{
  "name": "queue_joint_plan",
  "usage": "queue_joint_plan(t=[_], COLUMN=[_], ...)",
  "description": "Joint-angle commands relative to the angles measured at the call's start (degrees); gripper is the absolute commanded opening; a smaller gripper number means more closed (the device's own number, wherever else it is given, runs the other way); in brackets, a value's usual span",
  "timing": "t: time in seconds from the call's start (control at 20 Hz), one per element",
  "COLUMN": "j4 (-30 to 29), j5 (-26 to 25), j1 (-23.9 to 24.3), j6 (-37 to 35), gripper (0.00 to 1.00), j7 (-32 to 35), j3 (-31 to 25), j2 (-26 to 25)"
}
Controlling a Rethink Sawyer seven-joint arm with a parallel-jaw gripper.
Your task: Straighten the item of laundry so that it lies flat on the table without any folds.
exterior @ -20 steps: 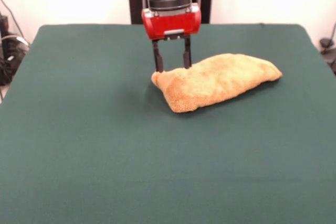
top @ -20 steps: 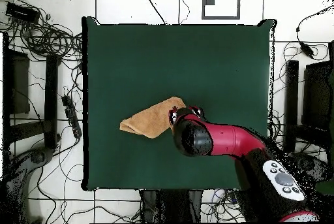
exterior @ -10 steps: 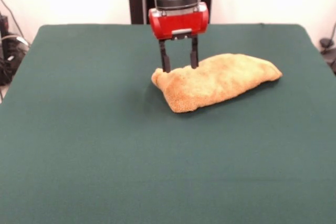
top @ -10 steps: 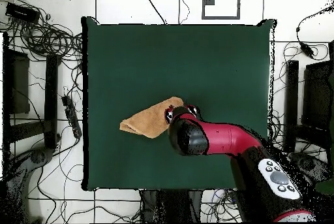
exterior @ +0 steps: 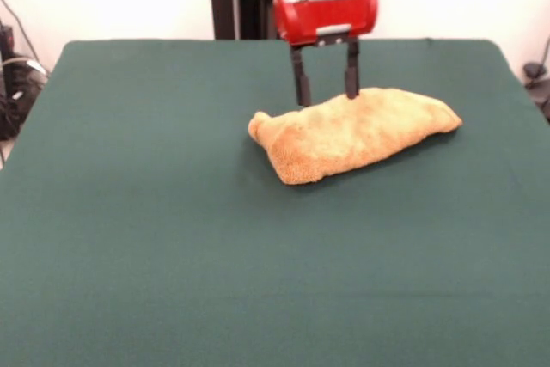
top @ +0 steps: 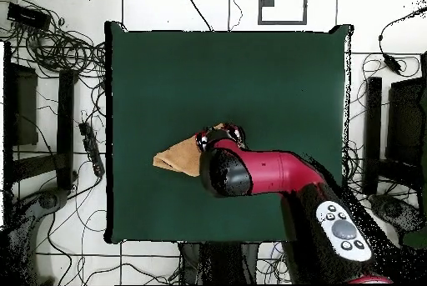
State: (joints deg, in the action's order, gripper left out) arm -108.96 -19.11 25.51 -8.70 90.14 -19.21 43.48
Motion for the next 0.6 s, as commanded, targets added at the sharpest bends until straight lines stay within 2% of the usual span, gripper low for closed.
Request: queue_joint_plan(t=[0.05,0.6], j4=[-0.5,6.8], j5=[3.1,5.0], j1=[-6.7,-18.7], j6=[-3.8,-10.4], gripper=[1.00,1.00], j7=[8.6,10.1], j3=[-4.1,5.4], j2=[-0.6,-6.9])
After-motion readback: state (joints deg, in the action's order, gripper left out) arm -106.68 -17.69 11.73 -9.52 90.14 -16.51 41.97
